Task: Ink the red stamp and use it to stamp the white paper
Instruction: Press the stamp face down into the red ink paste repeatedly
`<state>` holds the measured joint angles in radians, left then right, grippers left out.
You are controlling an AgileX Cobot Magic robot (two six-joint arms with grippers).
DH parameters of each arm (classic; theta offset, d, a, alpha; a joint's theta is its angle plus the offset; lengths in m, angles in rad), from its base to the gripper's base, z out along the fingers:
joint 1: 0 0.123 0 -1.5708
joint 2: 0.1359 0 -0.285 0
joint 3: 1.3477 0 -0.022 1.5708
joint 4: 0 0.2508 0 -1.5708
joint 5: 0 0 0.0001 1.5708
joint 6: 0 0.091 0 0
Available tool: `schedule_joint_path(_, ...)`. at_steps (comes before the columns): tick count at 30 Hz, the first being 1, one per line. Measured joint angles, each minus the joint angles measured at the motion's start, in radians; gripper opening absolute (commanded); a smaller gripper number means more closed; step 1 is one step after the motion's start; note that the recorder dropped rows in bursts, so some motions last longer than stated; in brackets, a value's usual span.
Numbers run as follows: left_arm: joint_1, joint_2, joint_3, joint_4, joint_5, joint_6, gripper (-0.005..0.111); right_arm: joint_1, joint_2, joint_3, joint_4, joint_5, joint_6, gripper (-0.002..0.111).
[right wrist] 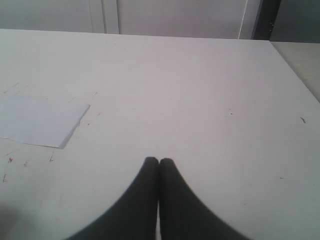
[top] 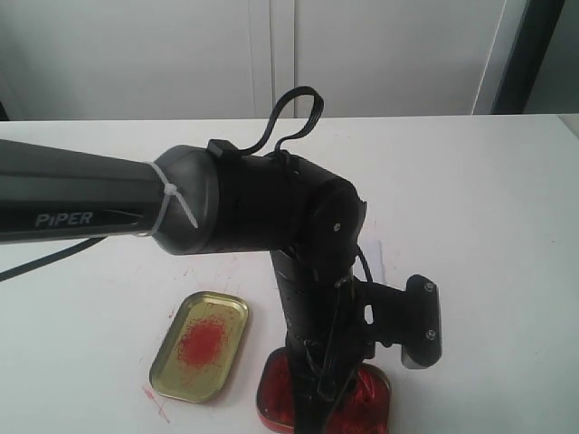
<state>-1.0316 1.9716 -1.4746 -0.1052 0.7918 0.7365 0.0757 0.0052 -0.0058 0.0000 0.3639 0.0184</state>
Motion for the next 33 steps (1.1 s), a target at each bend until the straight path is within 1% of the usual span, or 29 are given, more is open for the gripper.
schedule_joint_path(5,0.0,0.002,0.0,0.021,-0.001,0.003,0.0,0.0,0.0,0.0,0.0,0.0,0.0,0.0)
schedule_joint_path(25,0.008,0.034,0.0,0.023,-0.031,0.003,0.0,0.0,0.0,0.0,0.0,0.0,0.019,0.0)
schedule_joint_path(33,0.008,0.068,-0.015,0.019,-0.015,0.003,0.0,0.0,0.0,0.0,0.0,0.0,0.021,0.0)
